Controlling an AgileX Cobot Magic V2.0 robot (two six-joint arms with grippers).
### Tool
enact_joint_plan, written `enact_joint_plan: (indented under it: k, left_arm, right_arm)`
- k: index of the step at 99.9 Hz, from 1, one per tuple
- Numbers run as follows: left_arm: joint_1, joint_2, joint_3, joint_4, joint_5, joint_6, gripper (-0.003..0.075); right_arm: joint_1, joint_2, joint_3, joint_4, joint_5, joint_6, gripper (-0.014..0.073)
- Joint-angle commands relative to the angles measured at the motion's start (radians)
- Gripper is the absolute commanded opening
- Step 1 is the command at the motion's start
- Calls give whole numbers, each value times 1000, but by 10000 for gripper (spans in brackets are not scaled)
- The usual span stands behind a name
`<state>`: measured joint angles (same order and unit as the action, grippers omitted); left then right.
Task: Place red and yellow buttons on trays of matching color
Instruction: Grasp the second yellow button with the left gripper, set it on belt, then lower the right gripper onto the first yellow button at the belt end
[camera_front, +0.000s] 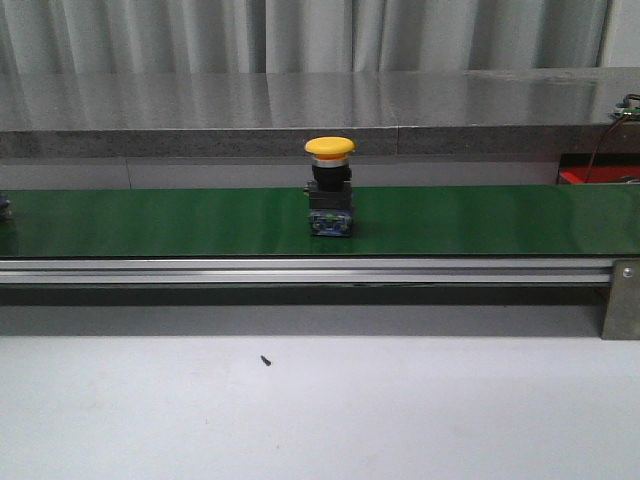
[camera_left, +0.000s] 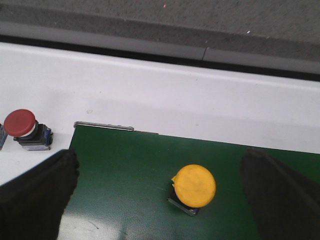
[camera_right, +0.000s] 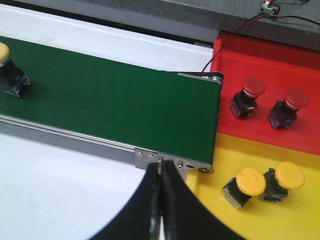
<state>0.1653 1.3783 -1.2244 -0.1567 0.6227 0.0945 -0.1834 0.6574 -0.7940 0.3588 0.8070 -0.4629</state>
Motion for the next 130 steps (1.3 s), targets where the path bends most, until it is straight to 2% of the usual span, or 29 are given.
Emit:
enact_joint_plan:
  k: [1, 22, 34, 41, 50, 68, 72, 102, 107, 114, 126, 130]
  left_arm:
    - [-5, -106, 8, -55, -38, 41, 640]
    - [-5, -330, 201, -190, -82, 165, 636]
    - [-5, -466, 328, -214, -91, 185, 575]
    - [-16, -531, 400, -214, -92, 185, 502]
    - [-60, -598, 483, -214, -112, 185, 371]
    - [-139, -736, 599, -214, -143, 185, 27]
    - [-144, -757, 614, -214, -149, 185, -20]
    - [-148, -809, 635, -214, -183, 185, -20]
    - [-148, -809, 635, -214, -188, 185, -19]
    - [-148, -809, 635, -214, -195, 185, -19]
    - [-148, -809, 635, -214, -194, 185, -19]
    - [-148, -809, 635, -214, -194, 185, -19]
  right_arm:
    - [1, -2, -21, 23, -57, -7, -68]
    - [1, -2, -21, 23, -57, -7, -68]
    - [1, -2, -21, 23, -57, -7, -68]
    - [1, -2, -21, 23, -57, -7, -68]
    - [1, -2, -21, 23, -57, -7, -68]
    - [1, -2, -21, 23, -57, -7, -68]
    - [1, -2, -21, 24, -57, -7, -68]
    - [1, 2, -21, 163, -23, -7, -55]
    - [1, 12, -23, 162, 2, -12, -15]
    - [1, 37, -28, 162, 46, -26, 102]
    - [1, 101, -48, 162, 91, -26, 410]
    - [1, 122, -58, 162, 102, -26, 484]
